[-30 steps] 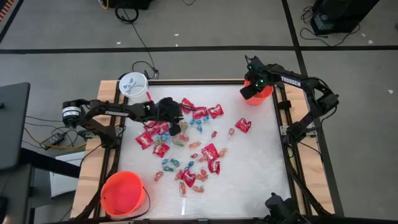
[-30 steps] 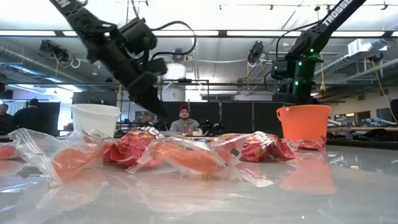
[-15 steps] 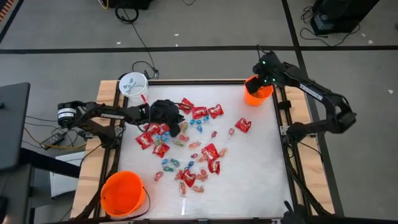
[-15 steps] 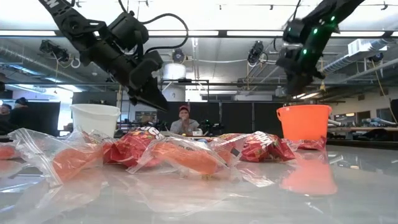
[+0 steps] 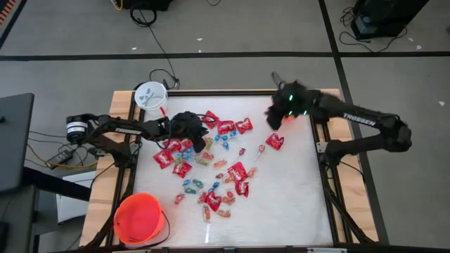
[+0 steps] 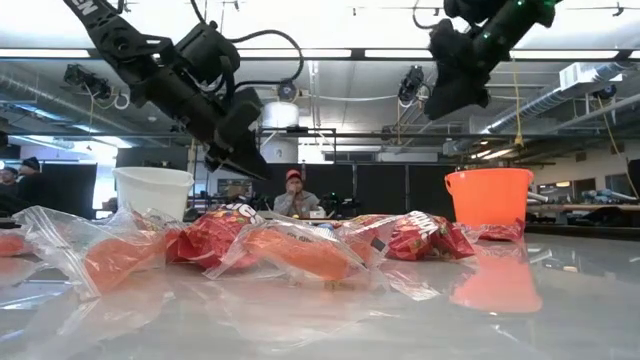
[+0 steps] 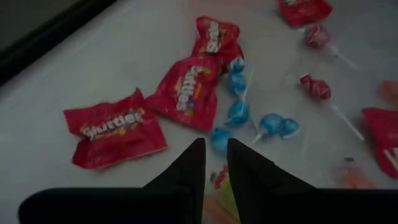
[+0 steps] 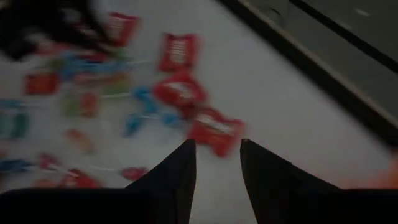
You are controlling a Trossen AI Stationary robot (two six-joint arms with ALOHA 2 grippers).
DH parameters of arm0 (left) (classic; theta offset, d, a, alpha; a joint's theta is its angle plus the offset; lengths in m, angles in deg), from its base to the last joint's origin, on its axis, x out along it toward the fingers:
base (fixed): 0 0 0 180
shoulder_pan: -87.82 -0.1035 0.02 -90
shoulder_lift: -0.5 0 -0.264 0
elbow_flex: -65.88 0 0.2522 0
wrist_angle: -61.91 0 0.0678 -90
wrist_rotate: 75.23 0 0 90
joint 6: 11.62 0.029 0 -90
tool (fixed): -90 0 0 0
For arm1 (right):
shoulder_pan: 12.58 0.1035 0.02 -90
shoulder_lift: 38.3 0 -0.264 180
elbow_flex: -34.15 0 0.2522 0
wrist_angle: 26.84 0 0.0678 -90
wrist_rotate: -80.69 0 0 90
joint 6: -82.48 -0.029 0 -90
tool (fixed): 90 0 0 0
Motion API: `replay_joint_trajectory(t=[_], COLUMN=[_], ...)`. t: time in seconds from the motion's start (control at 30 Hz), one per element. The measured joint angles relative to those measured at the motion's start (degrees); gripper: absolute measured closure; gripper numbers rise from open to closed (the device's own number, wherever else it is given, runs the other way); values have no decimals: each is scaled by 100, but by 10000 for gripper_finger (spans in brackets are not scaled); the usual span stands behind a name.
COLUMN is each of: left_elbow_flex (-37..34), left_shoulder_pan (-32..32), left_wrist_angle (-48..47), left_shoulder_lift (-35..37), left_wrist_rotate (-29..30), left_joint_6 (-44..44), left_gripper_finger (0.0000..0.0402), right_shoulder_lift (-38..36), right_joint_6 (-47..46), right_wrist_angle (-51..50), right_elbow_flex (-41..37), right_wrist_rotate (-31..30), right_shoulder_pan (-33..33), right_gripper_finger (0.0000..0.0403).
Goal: Sort candy by brand, put in halloween buckets
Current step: Put the top green gummy into the top orange bucket
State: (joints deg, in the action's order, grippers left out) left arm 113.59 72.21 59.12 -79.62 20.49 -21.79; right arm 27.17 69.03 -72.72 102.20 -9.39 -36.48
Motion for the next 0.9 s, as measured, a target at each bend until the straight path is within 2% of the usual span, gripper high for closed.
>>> replay_joint_trajectory(t=[0.2, 0.33, 0.47, 0.63, 0.9], left_elbow_flex=[-263, -404, -428, -428, -428], left_shoulder_pan=[186, 263, 261, 257, 290], left_wrist_angle=[129, 531, 573, 494, 395], left_shoulder_lift=[-39, -39, -39, -57, -57], left_wrist_rotate=[116, 206, 249, 775, 768], left_joint_6=[-43, 114, 261, 216, -55], left_gripper_finger=[328, 328, 328, 328, 328], right_shoulder_lift=[5, 72, 598, 1611, 2386], right_joint_6=[-825, -1034, -582, -33, 759], right_wrist_angle=[2029, 2969, 3075, 3123, 3485], right_elbow_flex=[-1142, -1572, -1590, -1325, -950], right_wrist_rotate=[-31, -9, 62, 23, 184], right_shoulder_pan=[1312, 1815, 2092, 2189, 2021], right_gripper_finger=[266, 266, 266, 266, 266])
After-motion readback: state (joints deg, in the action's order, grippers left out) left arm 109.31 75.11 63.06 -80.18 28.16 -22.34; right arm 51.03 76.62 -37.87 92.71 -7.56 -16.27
